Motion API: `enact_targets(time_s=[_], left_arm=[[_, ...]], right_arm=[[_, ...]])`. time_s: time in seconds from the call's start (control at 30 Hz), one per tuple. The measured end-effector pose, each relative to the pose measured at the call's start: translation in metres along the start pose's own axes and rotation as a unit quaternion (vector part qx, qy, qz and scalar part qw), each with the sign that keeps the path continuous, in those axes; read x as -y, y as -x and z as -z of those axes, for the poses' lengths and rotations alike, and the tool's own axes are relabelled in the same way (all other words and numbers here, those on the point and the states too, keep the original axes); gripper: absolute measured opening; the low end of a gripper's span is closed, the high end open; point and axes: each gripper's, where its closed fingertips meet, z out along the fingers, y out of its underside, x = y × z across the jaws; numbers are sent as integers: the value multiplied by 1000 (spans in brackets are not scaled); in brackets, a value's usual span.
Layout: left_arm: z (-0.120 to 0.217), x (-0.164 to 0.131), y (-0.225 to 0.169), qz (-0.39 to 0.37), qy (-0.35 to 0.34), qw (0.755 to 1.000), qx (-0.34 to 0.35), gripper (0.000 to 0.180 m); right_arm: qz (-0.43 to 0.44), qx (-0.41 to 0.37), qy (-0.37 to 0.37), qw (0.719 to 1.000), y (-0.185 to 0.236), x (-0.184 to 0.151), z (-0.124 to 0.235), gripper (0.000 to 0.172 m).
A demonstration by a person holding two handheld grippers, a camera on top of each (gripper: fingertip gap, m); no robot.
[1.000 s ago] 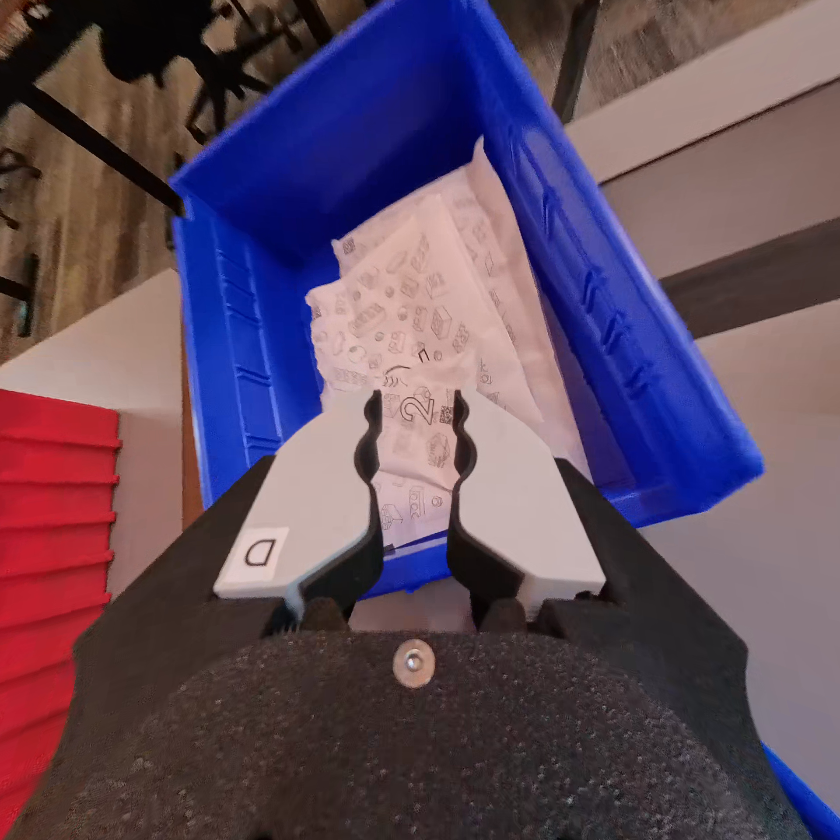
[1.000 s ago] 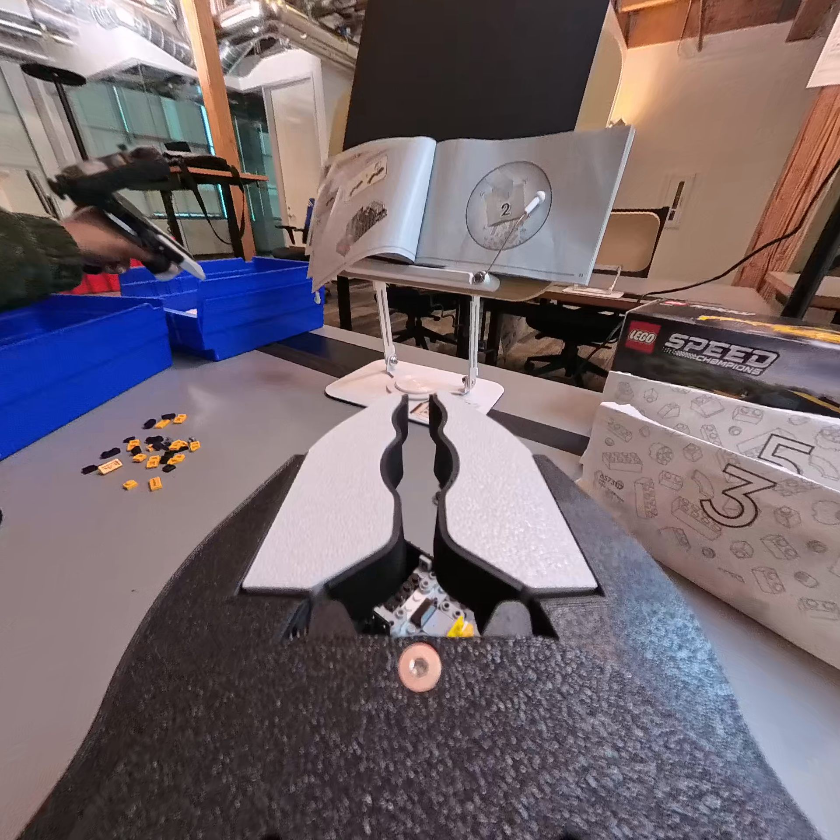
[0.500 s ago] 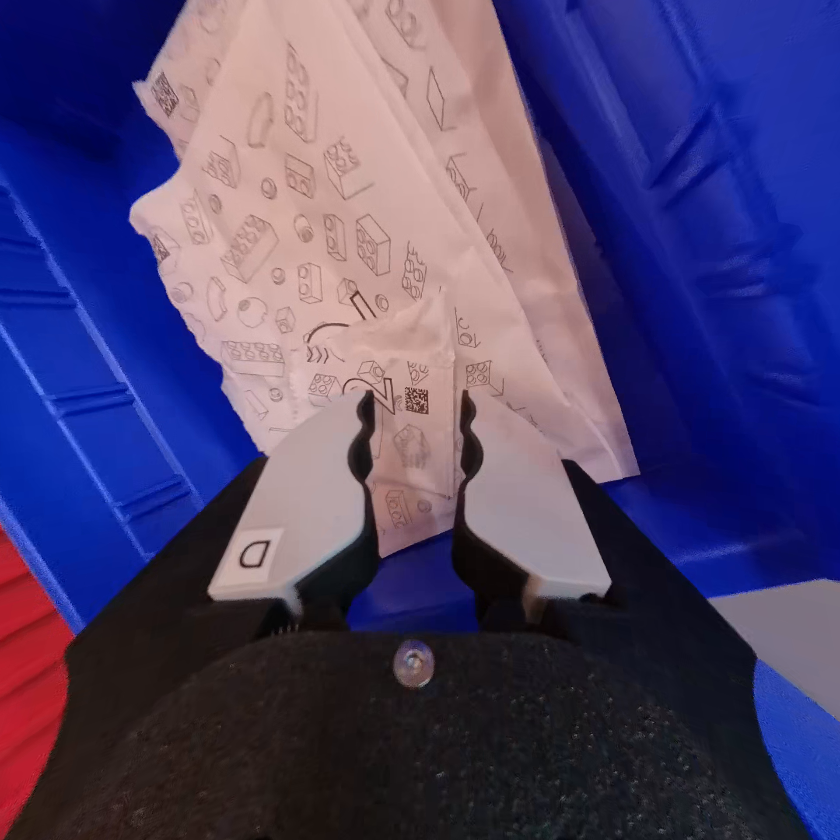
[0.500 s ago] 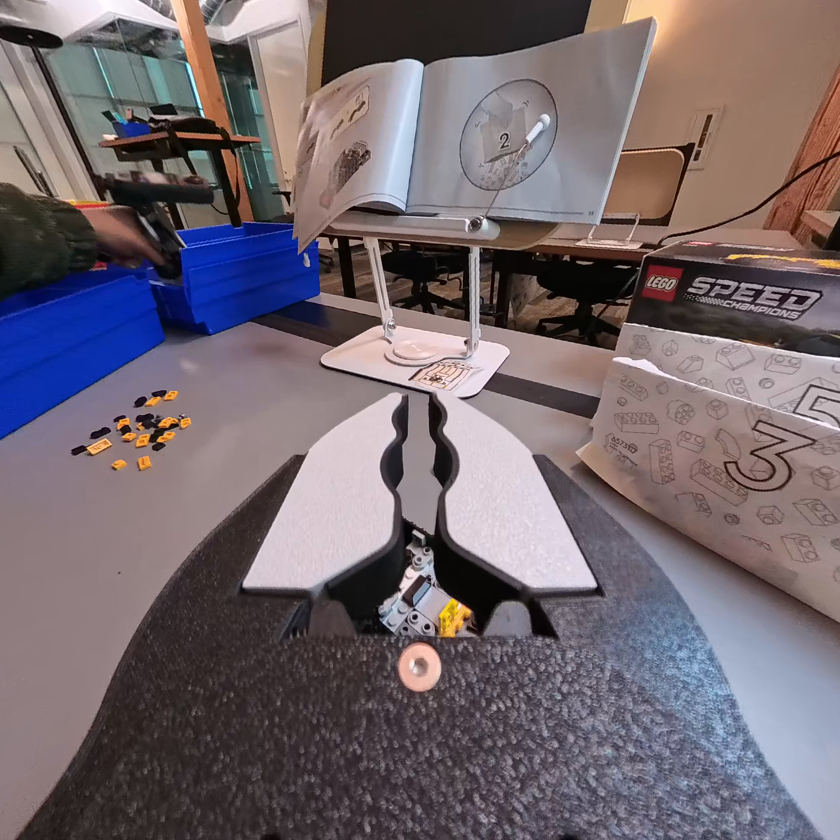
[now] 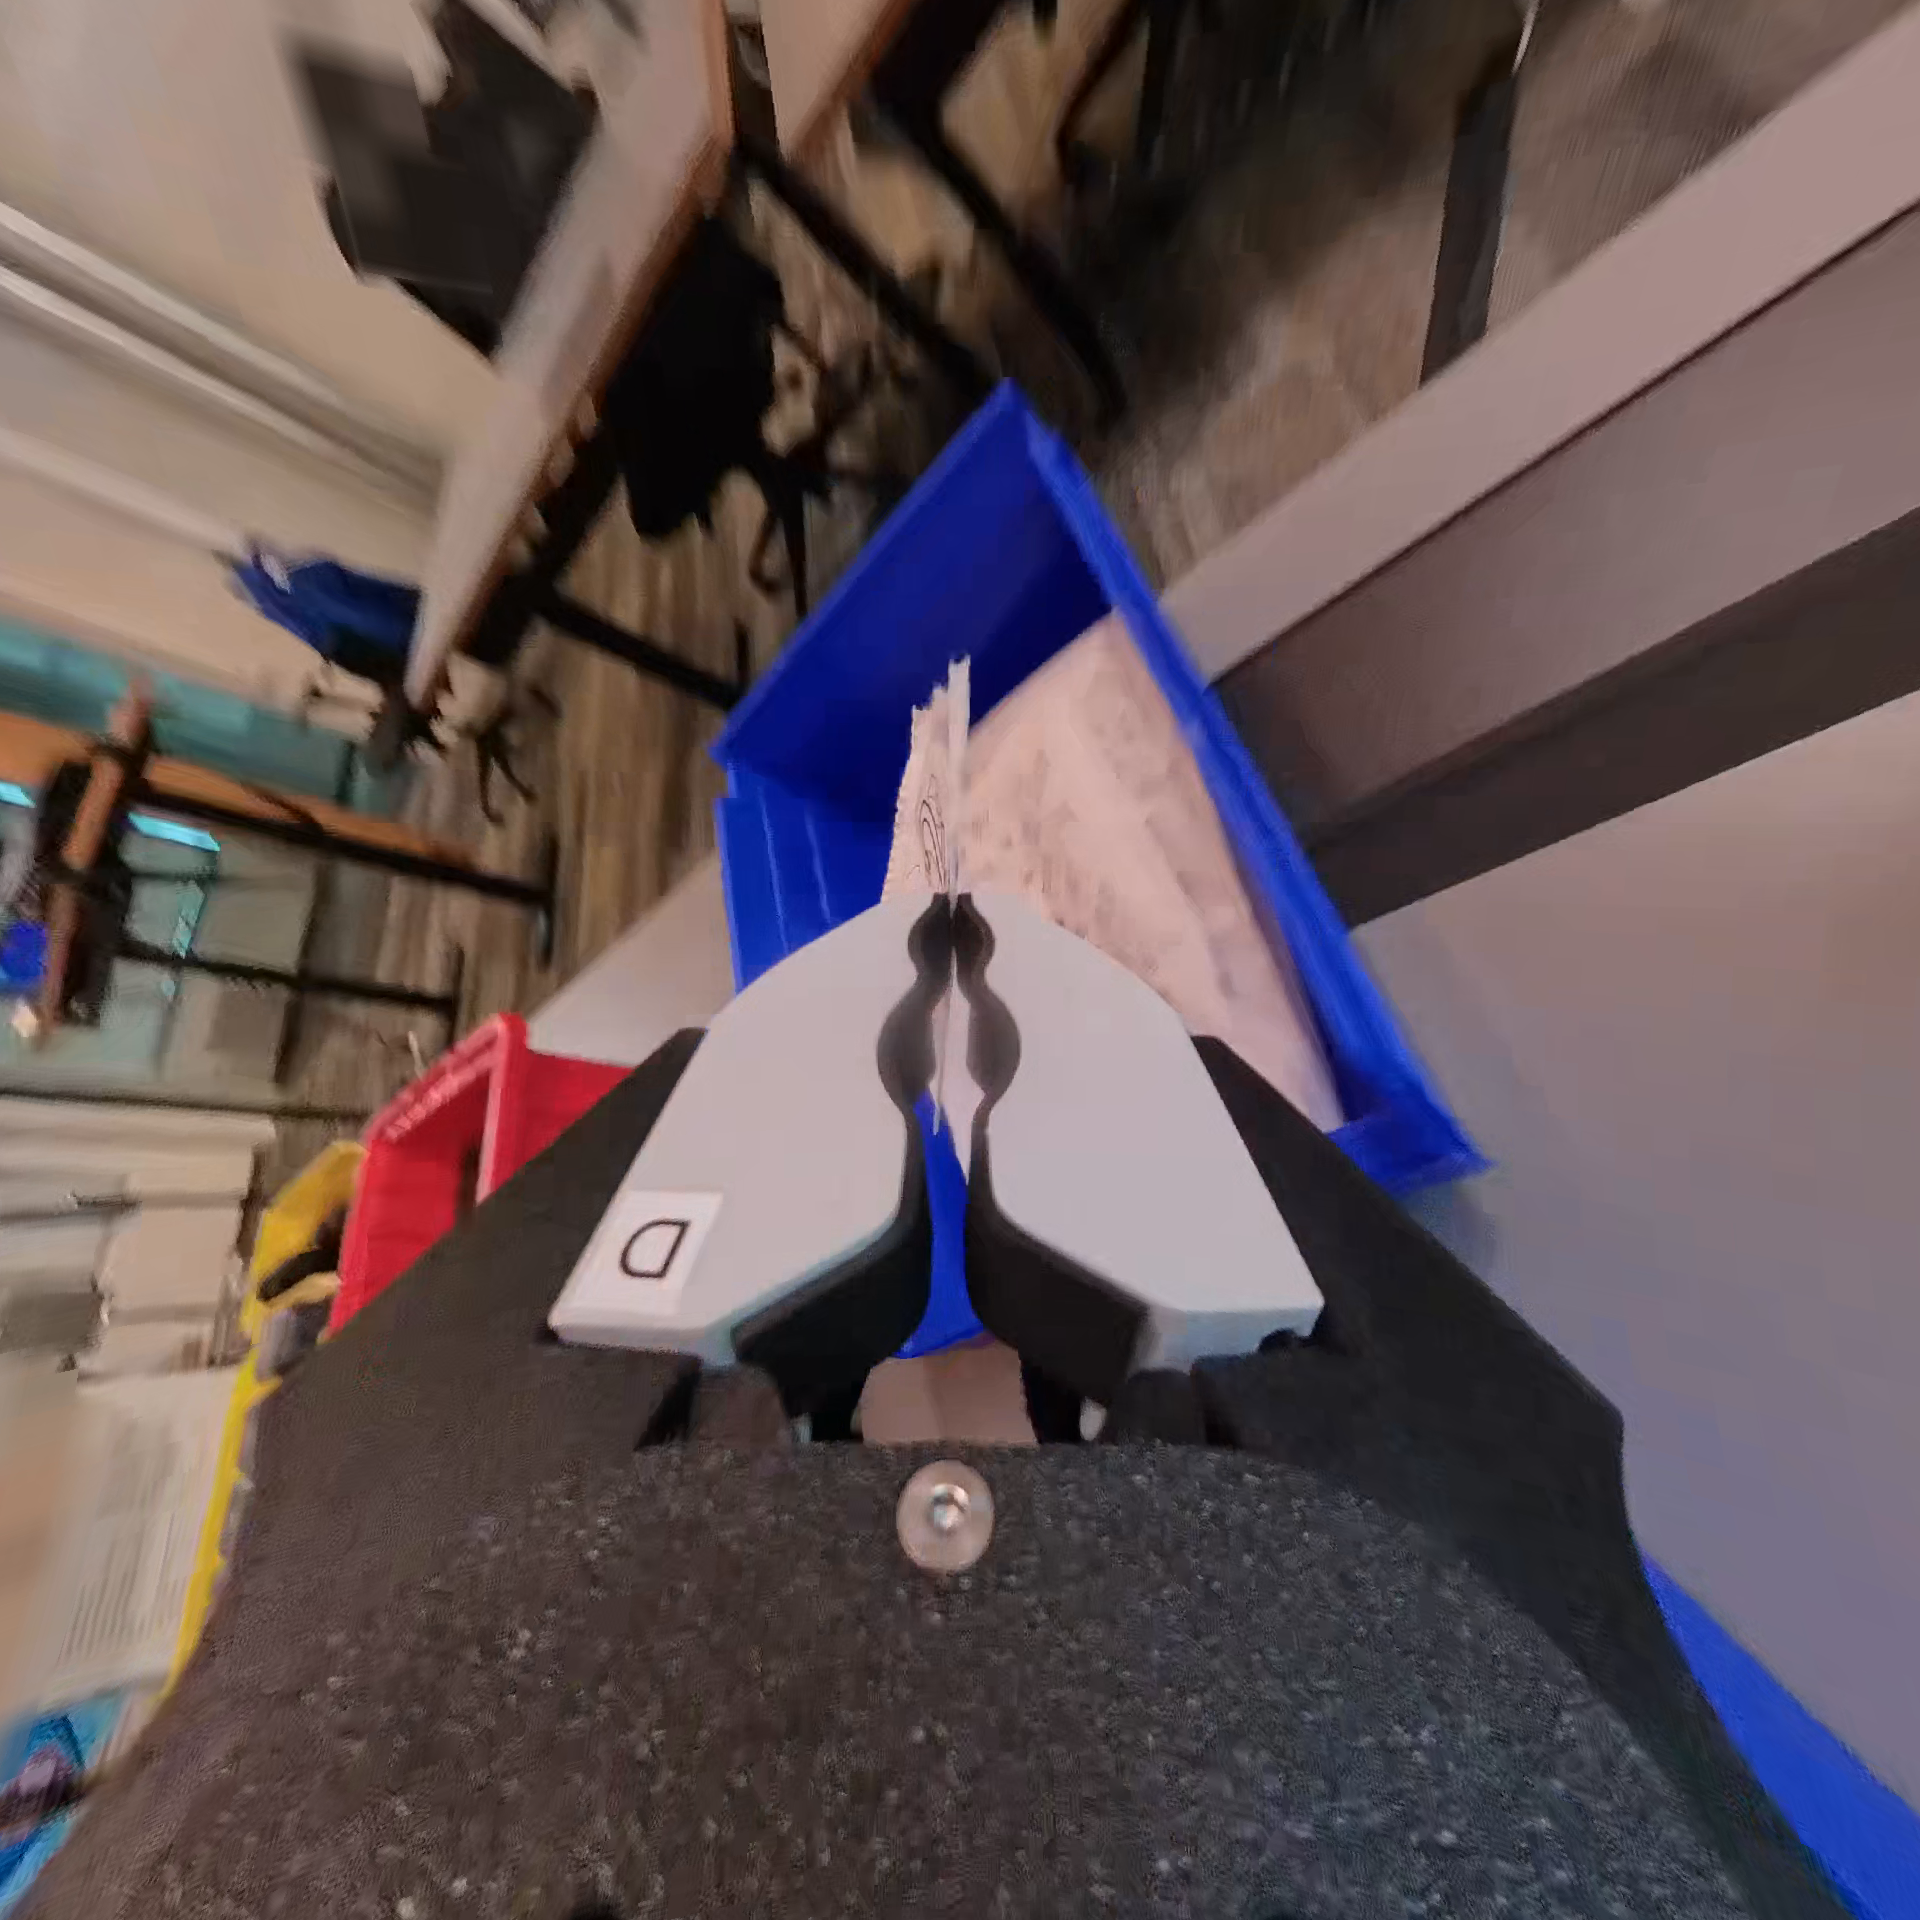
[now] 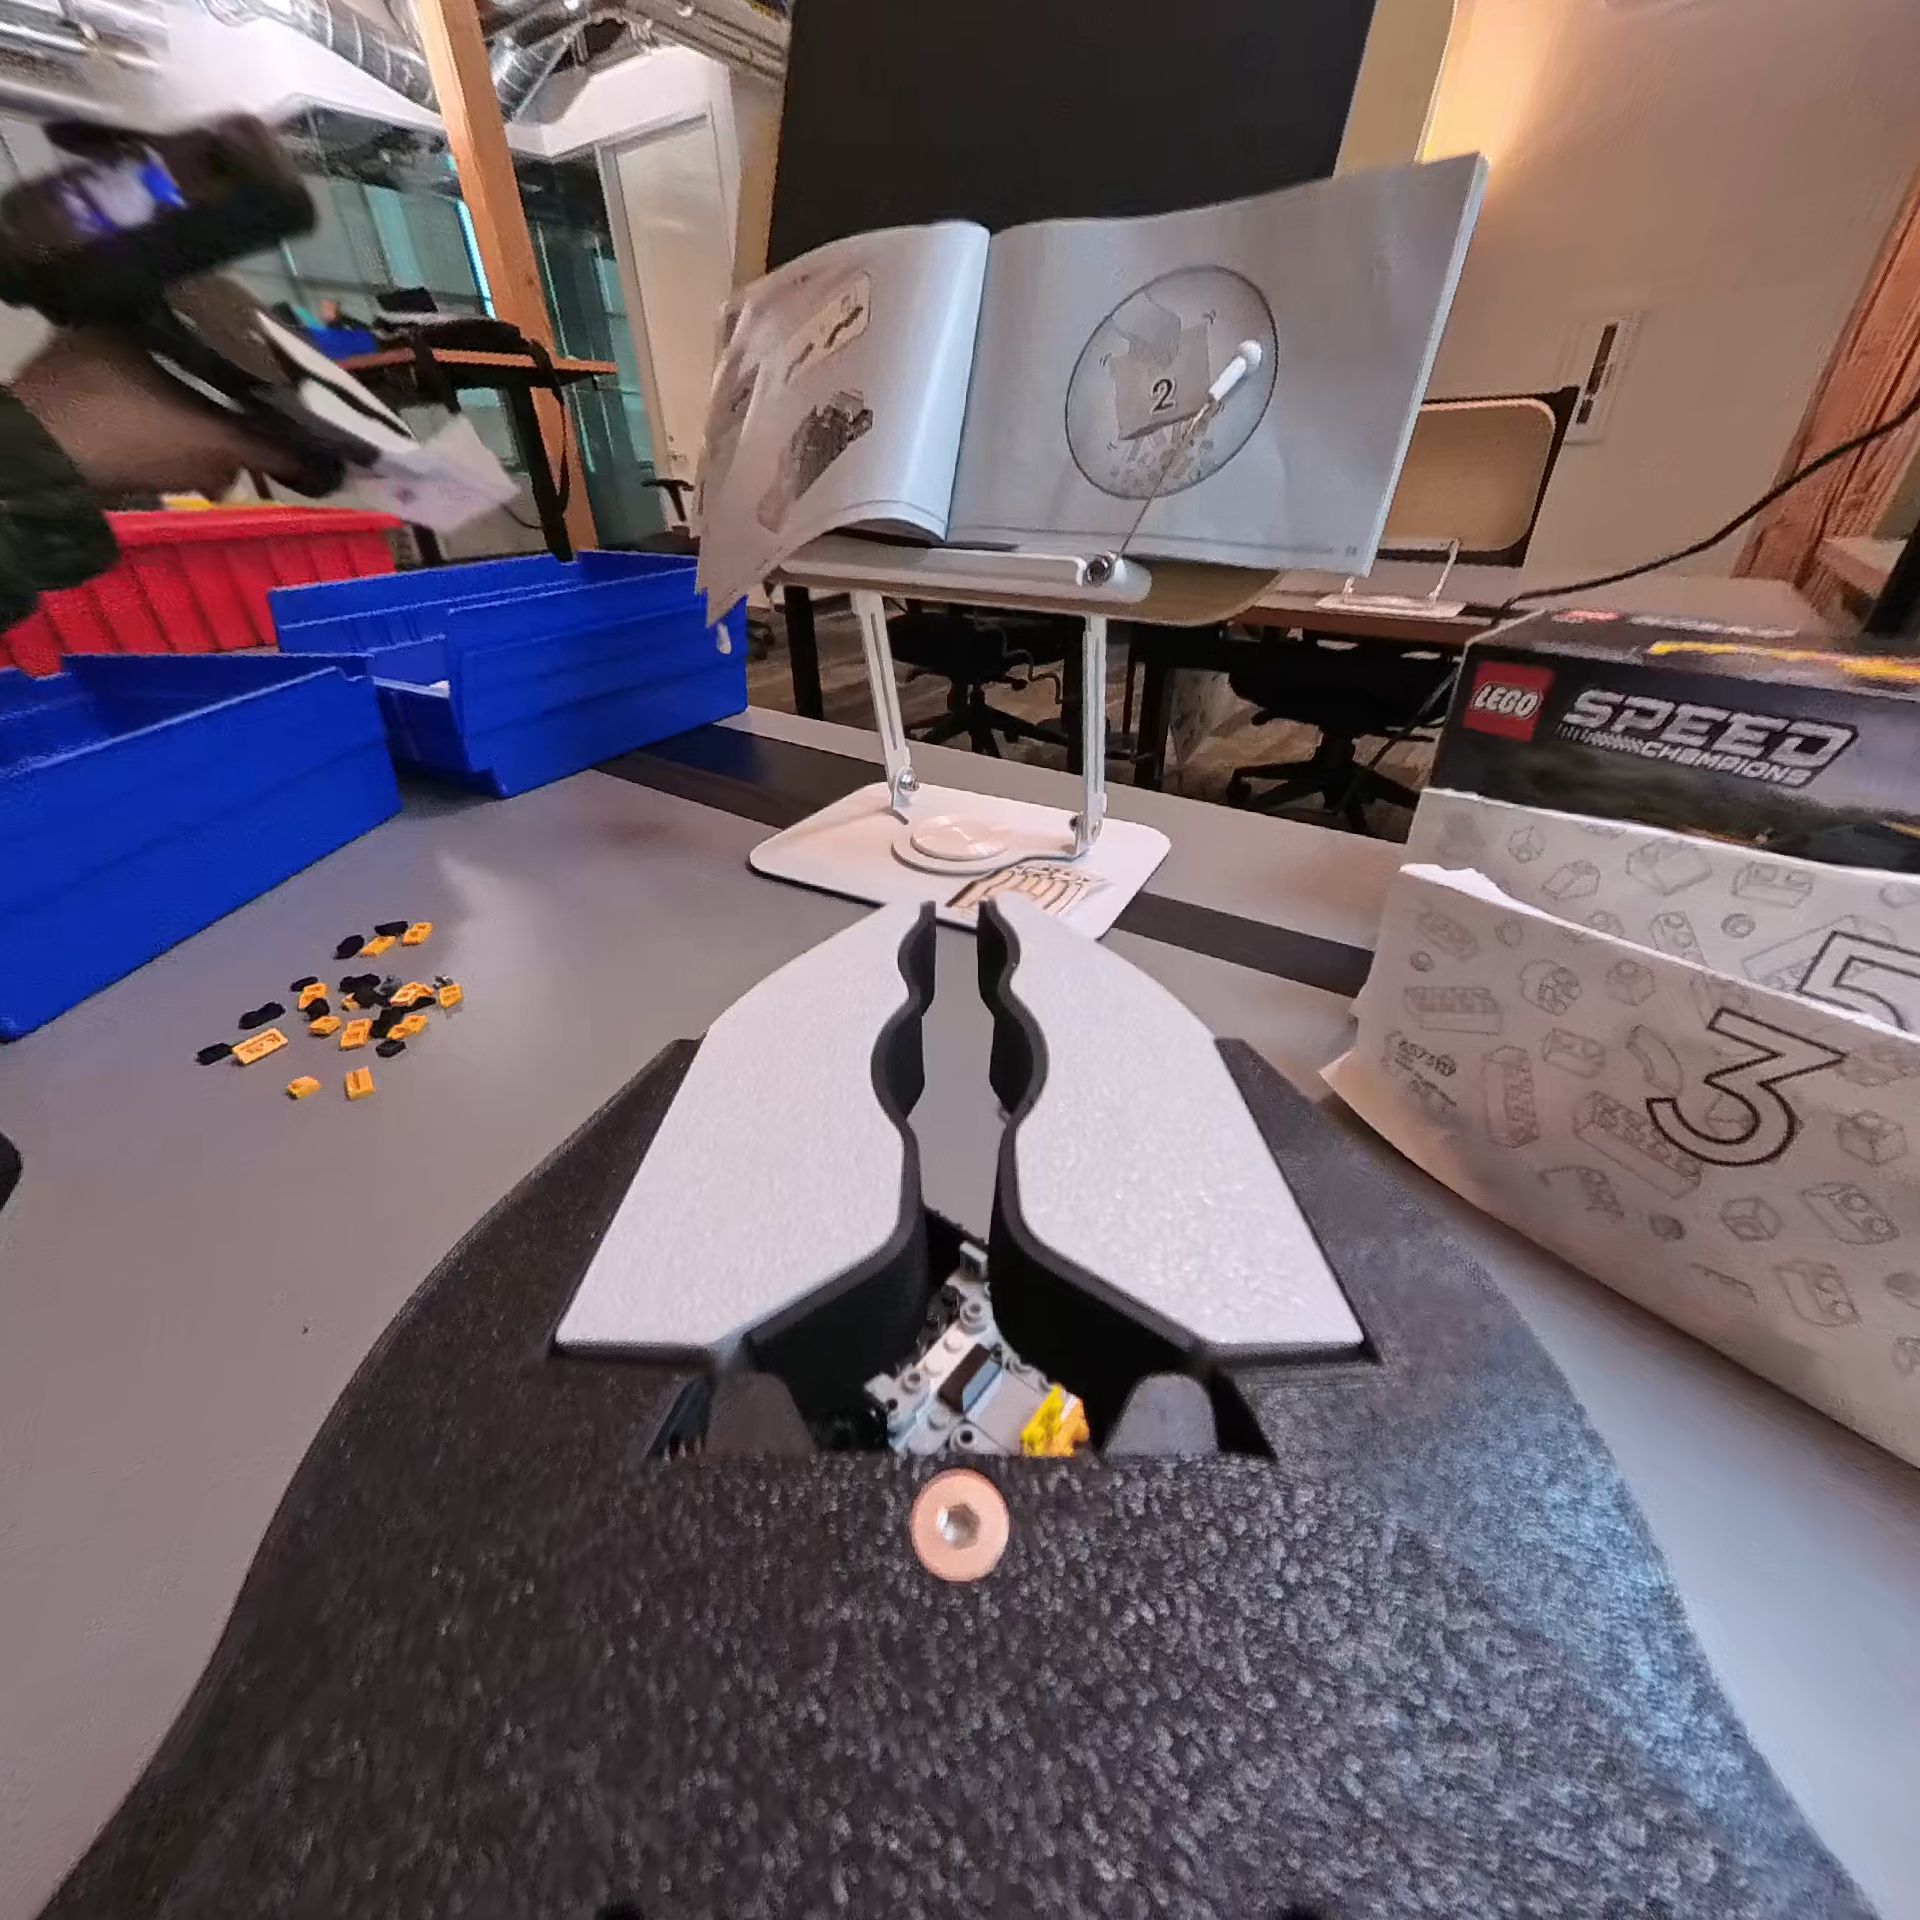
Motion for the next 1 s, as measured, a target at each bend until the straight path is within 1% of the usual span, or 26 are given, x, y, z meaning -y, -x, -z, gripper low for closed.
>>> enact_targets(time_s=[0.07, 0.13, 0.2, 0.33, 0.43, 0.53, 0.67, 0.73, 0.83, 0.9, 1.0], left_arm=[[46, 28, -14, -14, -61, 998, 7, 1], [90, 51, -38, -19, -118, 993, -6, 0], [131, 67, -67, -29, -166, 986, -19, 0], [195, 84, -136, -42, -233, 970, -57, 0], [223, 87, -191, -29, -262, 958, -112, 0], [238, 91, -227, 6, -289, 948, -133, 0], [250, 102, -244, 94, -325, 930, -141, 0], [252, 105, -243, 119, -332, 927, -129, 0], [253, 106, -244, 139, -337, 923, -127, 0], [249, 103, -245, 141, -335, 923, -124, 0], [241, 96, -248, 152, -329, 923, -130, 0]], right_arm=[[7, -6, -10, 1000, 1, 7, 3, 7], [11, -13, -16, 1000, 2, 12, 5, 5], [13, -20, -21, 999, 4, 17, 6, 1], [27, -40, -29, 998, 10, 28, 1, 0], [53, -61, -32, 996, 9, 47, -18, 0], [66, -90, -46, 993, 3, 79, -49, 0], [63, -133, -51, 988, -7, 110, -101, 0], [47, -148, -42, 987, -9, 114, -126, 0], [25, -158, -22, 987, -9, 112, -158, 0], [15, -162, -8, 987, -7, 108, -174, 0], [10, -166, 0, 986, -1, 105, -187, 0]])
